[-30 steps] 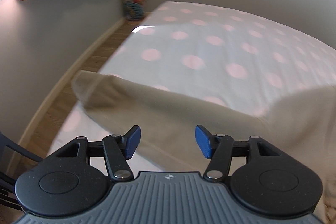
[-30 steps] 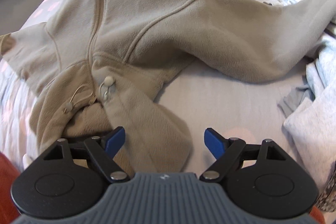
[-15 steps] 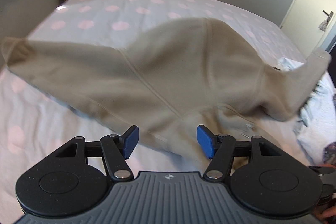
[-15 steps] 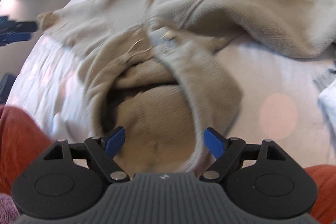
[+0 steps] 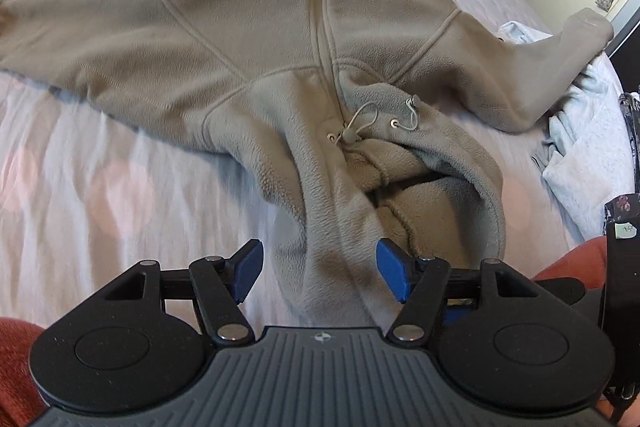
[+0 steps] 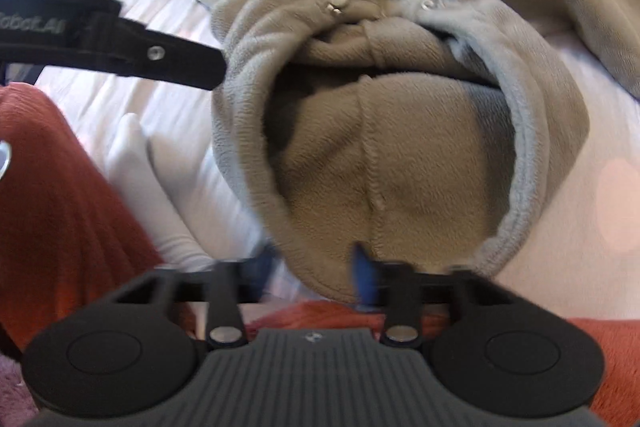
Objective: Fold clothes
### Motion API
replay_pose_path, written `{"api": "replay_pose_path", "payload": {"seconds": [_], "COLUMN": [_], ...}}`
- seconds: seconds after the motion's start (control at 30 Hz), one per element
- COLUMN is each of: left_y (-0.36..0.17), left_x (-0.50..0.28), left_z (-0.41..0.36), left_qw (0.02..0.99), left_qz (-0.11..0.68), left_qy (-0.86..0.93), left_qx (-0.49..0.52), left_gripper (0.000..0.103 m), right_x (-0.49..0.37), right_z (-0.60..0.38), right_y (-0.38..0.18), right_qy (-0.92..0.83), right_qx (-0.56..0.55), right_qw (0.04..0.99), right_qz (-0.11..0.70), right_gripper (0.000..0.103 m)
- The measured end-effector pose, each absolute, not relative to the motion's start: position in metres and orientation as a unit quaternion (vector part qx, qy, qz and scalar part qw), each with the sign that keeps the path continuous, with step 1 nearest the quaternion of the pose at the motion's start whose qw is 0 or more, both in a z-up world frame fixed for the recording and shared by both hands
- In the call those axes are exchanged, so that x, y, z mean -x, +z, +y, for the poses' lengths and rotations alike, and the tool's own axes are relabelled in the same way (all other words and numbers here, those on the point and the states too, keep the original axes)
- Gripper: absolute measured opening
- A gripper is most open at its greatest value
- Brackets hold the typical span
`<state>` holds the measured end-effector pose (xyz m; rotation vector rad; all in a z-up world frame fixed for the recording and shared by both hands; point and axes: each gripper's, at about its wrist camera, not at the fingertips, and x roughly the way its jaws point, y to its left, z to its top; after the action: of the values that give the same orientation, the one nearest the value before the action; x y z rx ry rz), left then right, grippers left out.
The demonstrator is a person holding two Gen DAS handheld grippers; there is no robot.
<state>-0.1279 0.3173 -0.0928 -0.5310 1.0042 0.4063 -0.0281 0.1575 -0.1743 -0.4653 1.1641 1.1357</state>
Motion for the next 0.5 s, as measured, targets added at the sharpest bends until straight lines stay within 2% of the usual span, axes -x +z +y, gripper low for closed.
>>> {"api": "replay_pose_path", "payload": {"seconds": [0.13, 0.5], "left_y": [-0.091, -0.089], "left_x": [0.130, 0.124], "left_z": [0.319, 0.324], "left_qw": [0.826, 0.836], "left_qz": [0.469, 0.459], "left_qy": [0.182, 0.151], "left_qx": [0.255, 0.260], "left_gripper": [0.061, 0.067], "right_x": [0.020, -0.030], "right_z": [0.152, 0.186], "right_y": [-0.149, -0.107], "right_qy": [0.502, 0.487], "right_qx": [0.180, 0.172], "right_qw": [0.699, 0.758], "right_qz": [0.476, 0.398], "right_gripper": [0.012, 0.012]}}
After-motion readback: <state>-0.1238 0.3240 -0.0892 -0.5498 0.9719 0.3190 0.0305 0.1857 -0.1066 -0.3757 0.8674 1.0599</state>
